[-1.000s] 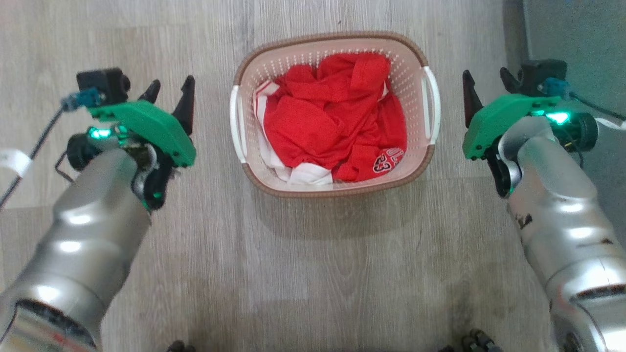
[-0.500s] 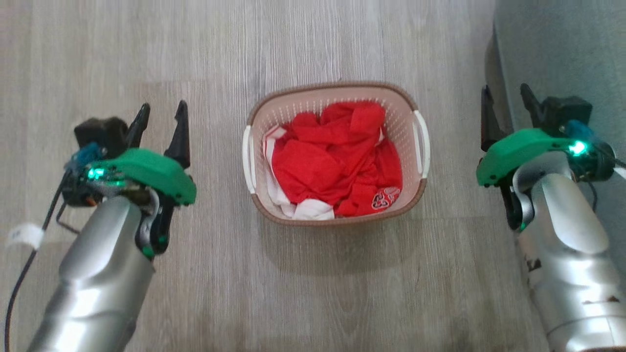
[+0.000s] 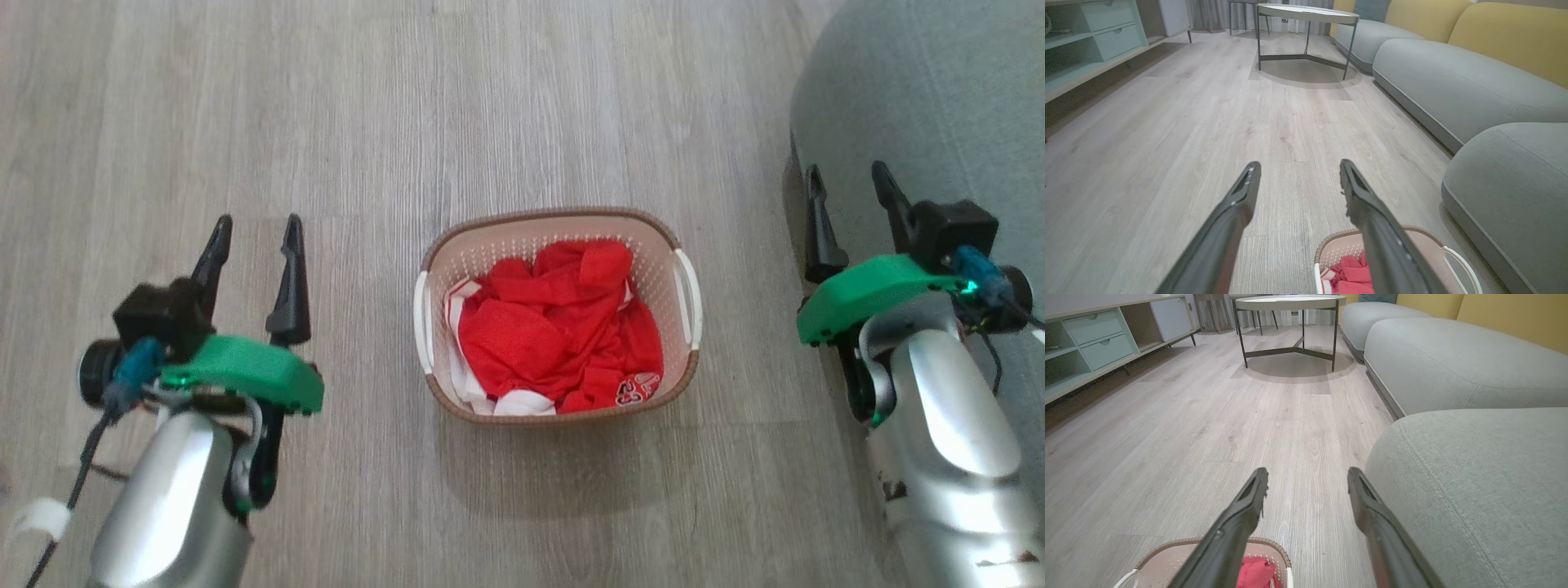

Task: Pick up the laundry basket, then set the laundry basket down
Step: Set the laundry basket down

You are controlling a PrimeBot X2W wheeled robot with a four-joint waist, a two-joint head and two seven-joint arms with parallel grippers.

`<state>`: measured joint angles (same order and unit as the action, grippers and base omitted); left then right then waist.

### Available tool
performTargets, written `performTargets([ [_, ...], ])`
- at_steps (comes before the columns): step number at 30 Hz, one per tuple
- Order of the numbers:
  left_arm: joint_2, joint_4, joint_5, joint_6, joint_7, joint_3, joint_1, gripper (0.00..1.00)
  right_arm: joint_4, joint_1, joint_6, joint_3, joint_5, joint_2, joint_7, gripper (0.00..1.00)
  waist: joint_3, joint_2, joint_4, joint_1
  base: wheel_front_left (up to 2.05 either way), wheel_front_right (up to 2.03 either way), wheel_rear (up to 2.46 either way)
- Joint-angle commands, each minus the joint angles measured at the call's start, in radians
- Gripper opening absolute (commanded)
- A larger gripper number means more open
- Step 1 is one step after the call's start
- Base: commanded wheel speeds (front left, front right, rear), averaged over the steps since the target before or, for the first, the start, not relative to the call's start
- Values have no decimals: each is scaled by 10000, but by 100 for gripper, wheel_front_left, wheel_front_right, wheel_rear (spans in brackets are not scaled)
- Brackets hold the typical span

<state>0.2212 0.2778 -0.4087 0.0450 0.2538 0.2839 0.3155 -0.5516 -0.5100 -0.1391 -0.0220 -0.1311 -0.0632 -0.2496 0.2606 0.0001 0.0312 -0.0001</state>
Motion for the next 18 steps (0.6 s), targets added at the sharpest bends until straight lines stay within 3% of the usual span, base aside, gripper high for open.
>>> performTargets([
  [1,379,-685,184,142,79,-458,-127,100,545,166,84,198,107,128,-122,100,-300,-1,-13,1,0,0,0],
  [18,807,-3233,222,926,-779,-519,-2181,100,3098,2021,84,199,203,129,979,100,-1479,-1,-56,1,0,0,0],
])
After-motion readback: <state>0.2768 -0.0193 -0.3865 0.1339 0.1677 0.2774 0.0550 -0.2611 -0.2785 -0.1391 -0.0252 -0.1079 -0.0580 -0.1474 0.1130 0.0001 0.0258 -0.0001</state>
